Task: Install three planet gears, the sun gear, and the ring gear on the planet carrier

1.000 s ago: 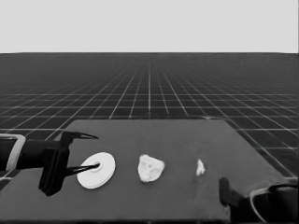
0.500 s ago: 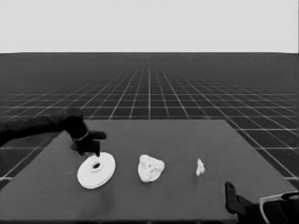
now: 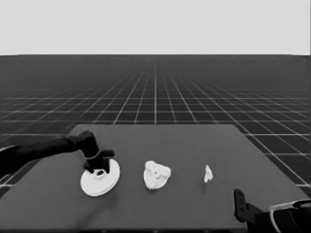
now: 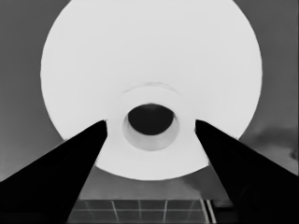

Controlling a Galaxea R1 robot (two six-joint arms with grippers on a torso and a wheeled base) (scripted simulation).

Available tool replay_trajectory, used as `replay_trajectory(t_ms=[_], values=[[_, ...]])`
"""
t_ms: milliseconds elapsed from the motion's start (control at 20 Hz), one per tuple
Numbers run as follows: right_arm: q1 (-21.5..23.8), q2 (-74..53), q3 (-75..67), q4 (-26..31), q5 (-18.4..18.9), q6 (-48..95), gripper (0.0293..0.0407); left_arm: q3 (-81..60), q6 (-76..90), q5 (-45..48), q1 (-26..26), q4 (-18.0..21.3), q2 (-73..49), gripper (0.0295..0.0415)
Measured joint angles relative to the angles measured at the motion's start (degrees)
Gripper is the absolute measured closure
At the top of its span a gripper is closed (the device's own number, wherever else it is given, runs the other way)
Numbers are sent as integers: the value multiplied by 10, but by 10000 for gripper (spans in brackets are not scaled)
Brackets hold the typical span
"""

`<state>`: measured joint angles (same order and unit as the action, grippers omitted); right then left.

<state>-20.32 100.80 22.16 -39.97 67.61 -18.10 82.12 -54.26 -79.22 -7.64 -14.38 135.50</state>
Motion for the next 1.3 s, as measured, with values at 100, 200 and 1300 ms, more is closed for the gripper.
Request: replay_trajectory(t_ms=[100,200,1300], values=[[0,0,0,0,0,0,315,3,1,2,-3,-2,1,326],[0,0,0,0,0,0,315,4,1,3,-3,-3,2,326],[0,0,0,0,0,0,315,-50,-260,-92,100,65,187,362]])
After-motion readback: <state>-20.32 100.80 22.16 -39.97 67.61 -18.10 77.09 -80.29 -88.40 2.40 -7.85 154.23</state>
